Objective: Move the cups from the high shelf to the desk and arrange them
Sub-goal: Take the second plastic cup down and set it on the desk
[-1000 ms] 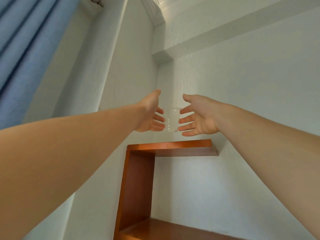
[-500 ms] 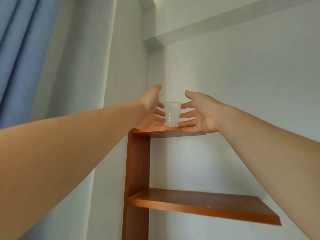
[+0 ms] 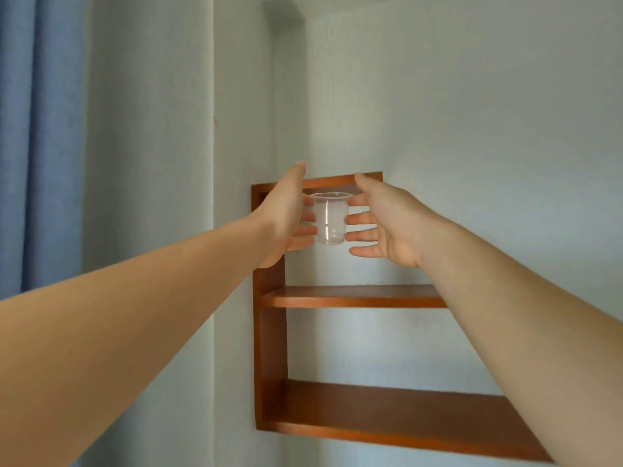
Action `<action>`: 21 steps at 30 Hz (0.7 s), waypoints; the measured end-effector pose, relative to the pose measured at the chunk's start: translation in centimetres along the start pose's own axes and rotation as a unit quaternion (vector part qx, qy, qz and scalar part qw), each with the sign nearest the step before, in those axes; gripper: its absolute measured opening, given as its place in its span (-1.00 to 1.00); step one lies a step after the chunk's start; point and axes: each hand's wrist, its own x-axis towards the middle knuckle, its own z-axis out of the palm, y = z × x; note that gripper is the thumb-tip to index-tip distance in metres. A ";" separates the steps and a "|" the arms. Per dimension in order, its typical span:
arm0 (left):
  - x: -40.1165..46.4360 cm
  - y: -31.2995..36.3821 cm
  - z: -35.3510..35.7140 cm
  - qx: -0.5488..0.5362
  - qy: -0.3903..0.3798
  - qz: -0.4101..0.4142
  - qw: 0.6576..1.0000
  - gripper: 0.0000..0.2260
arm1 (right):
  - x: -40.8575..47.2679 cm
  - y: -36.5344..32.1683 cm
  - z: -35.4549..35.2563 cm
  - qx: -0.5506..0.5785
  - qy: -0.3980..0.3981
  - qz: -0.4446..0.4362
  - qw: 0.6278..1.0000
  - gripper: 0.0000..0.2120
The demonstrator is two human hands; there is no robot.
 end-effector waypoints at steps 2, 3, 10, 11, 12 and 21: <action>-1.4 -1.7 0.3 -0.017 -0.005 -0.009 1.000 -0.41 | -1.4 1.8 -0.1 0.004 0.015 0.008 1.000 -0.54; -2.1 -2.5 0.6 -0.023 -0.009 -0.013 1.000 -0.40 | -2.0 2.6 -0.3 0.006 0.023 0.012 1.000 -0.54; -5.5 -8.4 2.5 -0.050 -0.042 -0.038 0.997 -0.47 | -6.1 8.7 -0.9 -0.024 0.069 0.038 0.997 -0.61; -5.8 -9.2 2.8 -0.050 -0.044 -0.041 0.997 -0.47 | -6.5 9.4 -0.9 -0.026 0.073 0.044 0.996 -0.61; -6.0 -10.0 3.2 -0.051 -0.045 -0.045 0.997 -0.47 | -6.9 10.1 -1.0 -0.026 0.075 0.050 0.996 -0.61; -7.7 -15.5 7.9 -0.080 -0.051 -0.082 0.992 -0.46 | -8.7 16.5 -4.0 -0.002 0.097 0.080 0.992 -0.62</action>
